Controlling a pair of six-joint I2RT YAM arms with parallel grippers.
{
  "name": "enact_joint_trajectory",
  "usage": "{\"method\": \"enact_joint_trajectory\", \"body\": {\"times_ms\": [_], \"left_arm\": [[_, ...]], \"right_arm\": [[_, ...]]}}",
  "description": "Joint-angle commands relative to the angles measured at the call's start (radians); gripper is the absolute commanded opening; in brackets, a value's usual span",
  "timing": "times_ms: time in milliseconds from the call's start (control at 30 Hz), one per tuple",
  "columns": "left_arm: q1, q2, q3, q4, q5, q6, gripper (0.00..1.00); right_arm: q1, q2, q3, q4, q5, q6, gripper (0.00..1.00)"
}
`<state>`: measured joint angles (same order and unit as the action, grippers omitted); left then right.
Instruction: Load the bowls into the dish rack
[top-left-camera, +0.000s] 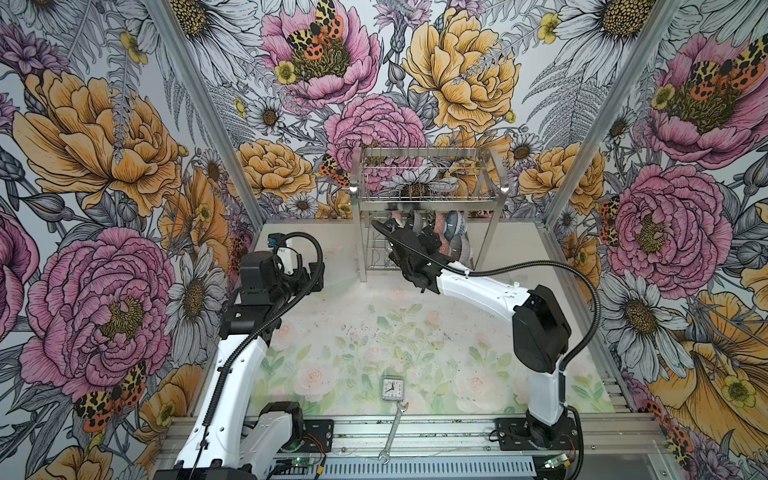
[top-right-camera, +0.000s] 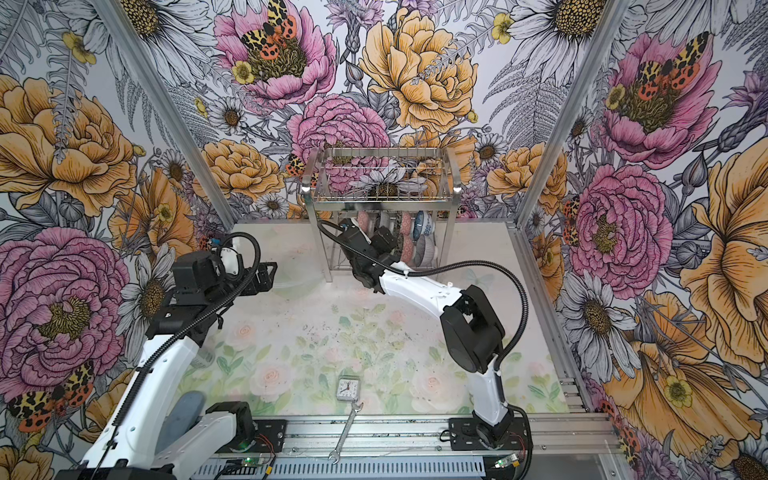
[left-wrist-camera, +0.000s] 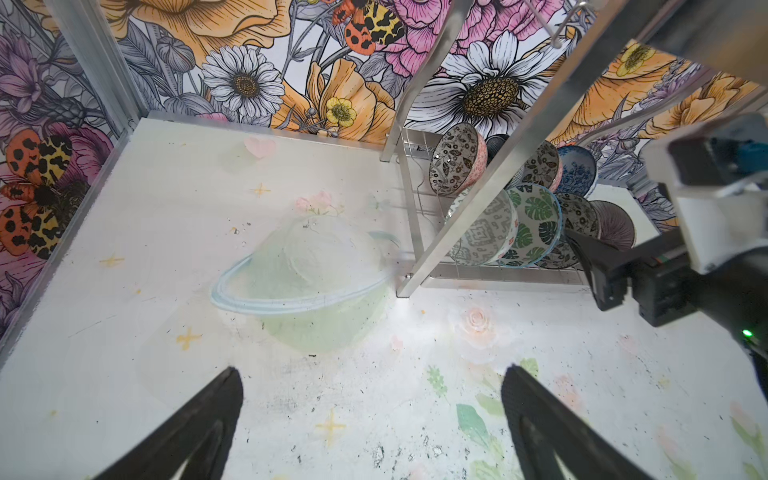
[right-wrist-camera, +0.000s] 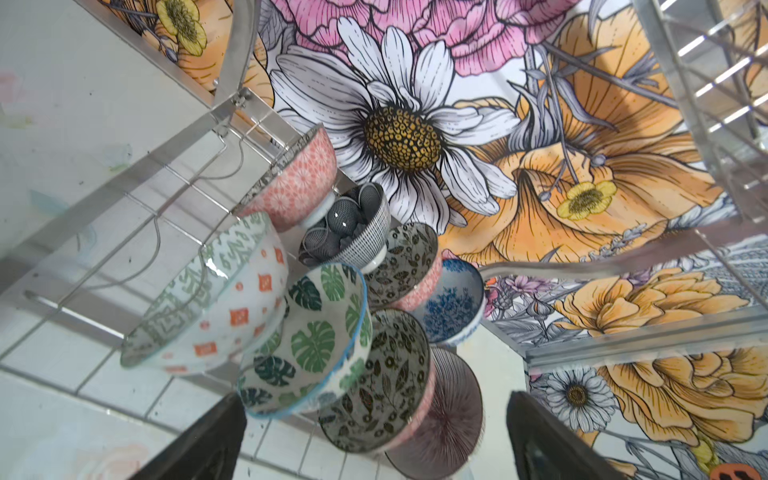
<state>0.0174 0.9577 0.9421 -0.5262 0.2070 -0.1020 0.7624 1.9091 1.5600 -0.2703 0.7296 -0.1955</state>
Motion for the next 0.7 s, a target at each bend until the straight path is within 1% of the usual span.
{"method": "enact_joint_trajectory", "body": {"times_ms": [0,67,133,233,333,367,400,467,500,533,567,633,667], "left_arm": [[-0.011,-0.006,-0.024,0.042,0.016,-0.007,0.99],[-0.04,-0.011,-0.033,0.049,-0.019,0.005,0.99],[-0.091,-0.017,-0.041,0.057,-0.103,0.015,0.99],[-0.157,-0.017,-0.055,0.085,-0.231,0.026,0.99],[-0.23,-0.027,-0.118,0.198,-0.379,0.021,0.99],[-0.252,-0.032,-0.146,0.24,-0.408,0.021,0.99],[-0.275,-0.04,-0.181,0.305,-0.478,0.02,0.99],[-0.287,-0.055,-0.274,0.438,-0.521,0.027,0.99],[-0.286,-0.057,-0.316,0.49,-0.553,0.034,0.99],[-0.281,-0.056,-0.353,0.535,-0.592,0.039,0.99],[-0.27,-0.052,-0.385,0.569,-0.609,0.045,0.99],[-0.221,-0.026,-0.46,0.664,-0.608,0.056,0.99],[-0.196,-0.01,-0.488,0.705,-0.602,0.055,0.99]], "right_arm": [[-0.011,-0.18,-0.16,0.099,-0.084,0.092,1.0],[-0.033,-0.308,-0.303,0.156,-0.13,0.155,1.0],[-0.073,-0.468,-0.475,0.254,-0.175,0.213,1.0],[-0.162,-0.687,-0.745,0.398,-0.163,0.265,1.0],[-0.286,-0.829,-0.923,0.443,-0.122,0.292,1.0],[-0.319,-0.855,-0.963,0.456,-0.116,0.276,1.0],[-0.345,-0.88,-1.01,0.489,-0.097,0.251,1.0],[-0.381,-0.913,-1.101,0.598,-0.081,0.2,1.0],[-0.408,-0.922,-1.14,0.653,-0.085,0.196,1.0],[-0.44,-0.921,-1.178,0.705,-0.101,0.209,1.0],[-0.471,-0.91,-1.209,0.758,-0.114,0.235,1.0],[-0.552,-0.855,-1.258,0.866,-0.145,0.311,1.0],[-0.579,-0.814,-1.266,0.903,-0.163,0.326,1.0]]}}
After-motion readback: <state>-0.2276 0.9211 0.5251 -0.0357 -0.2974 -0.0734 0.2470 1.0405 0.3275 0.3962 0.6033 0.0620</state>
